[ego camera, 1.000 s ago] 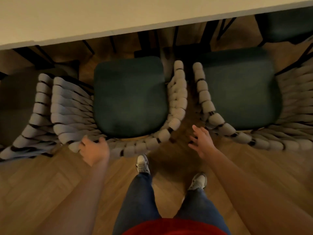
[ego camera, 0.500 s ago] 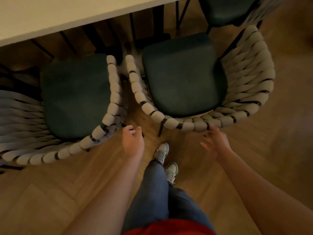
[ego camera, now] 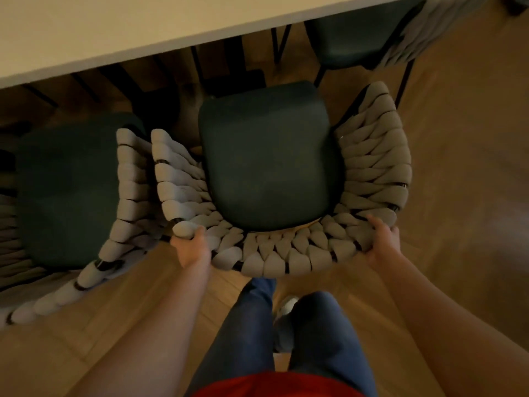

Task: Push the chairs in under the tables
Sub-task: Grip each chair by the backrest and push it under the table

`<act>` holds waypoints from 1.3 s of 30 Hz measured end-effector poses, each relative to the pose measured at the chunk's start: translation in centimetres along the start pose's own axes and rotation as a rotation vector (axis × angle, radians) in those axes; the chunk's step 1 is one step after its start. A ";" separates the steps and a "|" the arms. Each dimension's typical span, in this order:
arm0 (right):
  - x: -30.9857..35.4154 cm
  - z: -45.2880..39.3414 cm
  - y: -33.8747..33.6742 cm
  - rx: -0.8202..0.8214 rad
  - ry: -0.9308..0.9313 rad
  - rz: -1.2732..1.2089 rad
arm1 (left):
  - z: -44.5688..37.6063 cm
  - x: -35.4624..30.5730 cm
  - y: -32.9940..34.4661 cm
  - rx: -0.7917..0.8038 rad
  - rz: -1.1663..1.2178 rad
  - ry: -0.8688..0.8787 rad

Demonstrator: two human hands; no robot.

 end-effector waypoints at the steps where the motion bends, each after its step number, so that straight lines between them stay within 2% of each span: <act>1: 0.9 -0.4 -0.3 0.015 -0.001 0.004 | 0.1 0.0 0.2 -0.022 -0.011 -0.020; 5: 4.0 -1.9 -1.2 0.058 -0.025 0.057 | 1.1 -0.2 1.6 -0.096 -0.010 -0.095; 8: 5.2 -2.8 -1.3 0.107 -0.039 0.108 | 1.1 0.4 2.1 -0.096 -0.068 -0.080; 12: 5.3 -2.9 -1.2 0.157 -0.007 0.106 | 1.3 0.6 2.2 -0.154 -0.102 -0.049; 20: 4.3 -2.9 -1.1 0.210 0.034 0.176 | 1.9 1.3 0.9 -0.254 -0.130 -0.120; 29: 3.6 -3.4 0.8 0.224 0.036 0.172 | 0.8 0.5 -0.5 -0.231 -0.168 -0.120; 39: 6.2 -4.2 3.4 0.185 -0.009 0.163 | -0.1 -1.8 0.9 -0.170 -0.206 -0.063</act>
Point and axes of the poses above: each hand's wrist, its own z-axis away from the middle knuckle, its own y-axis out of the palm, x = y × z, the point moved 1 cm from there along -z, towards the middle knuckle, and after that the axes turned 12 degrees about y, right-handed, at the moved point
